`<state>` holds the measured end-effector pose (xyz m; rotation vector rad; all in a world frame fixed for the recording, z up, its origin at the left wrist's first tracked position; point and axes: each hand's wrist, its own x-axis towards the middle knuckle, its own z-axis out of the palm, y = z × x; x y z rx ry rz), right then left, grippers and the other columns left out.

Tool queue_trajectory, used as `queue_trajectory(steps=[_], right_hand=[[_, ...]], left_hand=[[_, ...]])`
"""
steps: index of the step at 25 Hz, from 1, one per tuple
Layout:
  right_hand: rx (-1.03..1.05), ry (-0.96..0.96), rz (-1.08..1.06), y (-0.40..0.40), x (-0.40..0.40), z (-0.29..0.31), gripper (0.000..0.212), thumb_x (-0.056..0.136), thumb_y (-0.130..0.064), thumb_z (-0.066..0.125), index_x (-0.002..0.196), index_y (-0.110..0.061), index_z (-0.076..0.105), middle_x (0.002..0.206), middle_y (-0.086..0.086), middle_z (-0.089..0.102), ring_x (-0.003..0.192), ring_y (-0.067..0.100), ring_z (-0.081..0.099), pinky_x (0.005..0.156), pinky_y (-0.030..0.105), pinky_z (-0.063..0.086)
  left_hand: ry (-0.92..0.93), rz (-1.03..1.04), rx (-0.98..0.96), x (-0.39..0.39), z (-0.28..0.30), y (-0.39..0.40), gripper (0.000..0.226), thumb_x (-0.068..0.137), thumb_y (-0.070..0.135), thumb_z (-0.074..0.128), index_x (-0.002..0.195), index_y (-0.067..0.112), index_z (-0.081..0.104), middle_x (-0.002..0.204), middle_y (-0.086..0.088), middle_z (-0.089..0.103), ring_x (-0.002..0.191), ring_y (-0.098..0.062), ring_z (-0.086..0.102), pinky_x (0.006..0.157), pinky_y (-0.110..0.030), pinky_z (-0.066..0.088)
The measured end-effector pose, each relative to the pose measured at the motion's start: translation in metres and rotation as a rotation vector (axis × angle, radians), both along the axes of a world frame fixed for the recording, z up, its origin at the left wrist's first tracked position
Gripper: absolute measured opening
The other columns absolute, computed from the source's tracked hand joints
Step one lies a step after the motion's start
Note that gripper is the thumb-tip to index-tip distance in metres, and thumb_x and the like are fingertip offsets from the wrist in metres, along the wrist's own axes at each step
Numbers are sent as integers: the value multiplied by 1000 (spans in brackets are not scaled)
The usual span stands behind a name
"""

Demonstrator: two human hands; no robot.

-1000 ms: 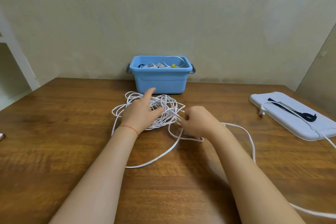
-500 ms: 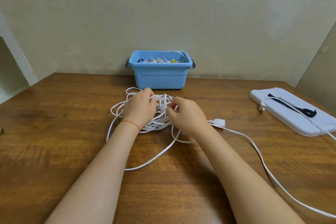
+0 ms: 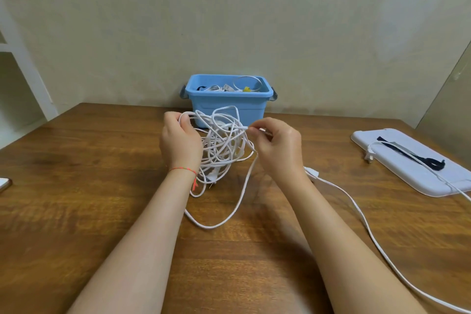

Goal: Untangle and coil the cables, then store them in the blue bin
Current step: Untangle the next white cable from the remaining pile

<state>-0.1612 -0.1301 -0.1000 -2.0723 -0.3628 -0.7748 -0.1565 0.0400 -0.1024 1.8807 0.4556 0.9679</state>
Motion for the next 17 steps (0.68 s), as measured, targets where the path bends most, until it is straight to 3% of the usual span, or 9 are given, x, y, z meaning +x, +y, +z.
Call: queue_trajectory(steps=[2, 4, 6, 8, 10, 12, 13, 15, 17], right_hand=[[-32, -148, -54, 1, 2, -1, 3, 88, -10, 70, 88, -12, 72, 84, -3, 62, 74, 11, 56, 69, 20, 42], [-77, -127, -96, -3, 5, -1, 7, 90, -7, 65, 85, -12, 64, 84, -4, 56, 75, 18, 55, 69, 31, 43], [-182, 182, -75, -12, 6, 0, 13, 91, -10, 60, 81, -15, 55, 81, -4, 56, 76, 21, 54, 64, 31, 41], [-272, 504, 4, -18, 4, 0, 13, 90, -17, 57, 77, -17, 53, 78, -3, 58, 72, 18, 55, 57, 28, 41], [-278, 620, 79, -22, 2, 2, 20, 90, -25, 55, 72, -18, 55, 75, -2, 60, 67, 15, 55, 55, 28, 43], [-251, 652, 144, -24, 1, 5, 27, 94, -38, 57, 73, -20, 60, 75, -2, 62, 67, 14, 57, 54, 25, 43], [-265, 653, 167, -25, 2, 6, 28, 94, -43, 59, 77, -21, 64, 77, -3, 64, 68, 12, 58, 55, 24, 42], [-303, 660, 215, -28, 3, 6, 24, 93, -45, 63, 86, -23, 70, 85, -4, 67, 76, 10, 60, 61, 25, 45], [-284, 675, 261, -27, 5, 3, 17, 91, -40, 68, 99, -26, 75, 103, -6, 70, 92, 11, 63, 76, 29, 52]], left_hand=[[-78, 30, -7, -5, 2, -3, 21, 106, 23, 42, 106, 9, 58, 91, 4, 53, 83, -16, 48, 68, -27, 34], [-77, -2, 24, -6, 2, 0, 19, 101, 25, 48, 94, 13, 60, 79, 8, 55, 76, -15, 50, 64, -28, 34], [123, -208, -9, -4, 4, 6, 24, 91, 24, 55, 71, 13, 61, 59, 8, 57, 62, -18, 51, 56, -28, 35], [468, -569, -52, -7, 8, 9, 29, 85, 20, 52, 58, 11, 60, 48, 1, 56, 44, -20, 46, 47, -23, 36], [722, -888, -54, -15, 12, 15, 28, 85, 14, 51, 61, 5, 62, 52, -9, 58, 35, -18, 44, 40, -20, 36], [825, -1024, -36, -19, 16, 21, 33, 94, 20, 54, 68, 3, 65, 56, -11, 61, 39, -17, 50, 41, -20, 40], [820, -1018, -58, -19, 17, 22, 41, 99, 31, 54, 72, 3, 67, 59, -10, 63, 44, -17, 54, 44, -22, 43], [690, -818, -168, -10, 13, 21, 57, 99, 52, 48, 79, 3, 67, 68, -12, 66, 53, -20, 61, 52, -25, 50], [464, -532, -165, 1, 5, 13, 49, 97, 52, 50, 86, 7, 65, 82, -11, 68, 67, -22, 64, 63, -30, 54]])
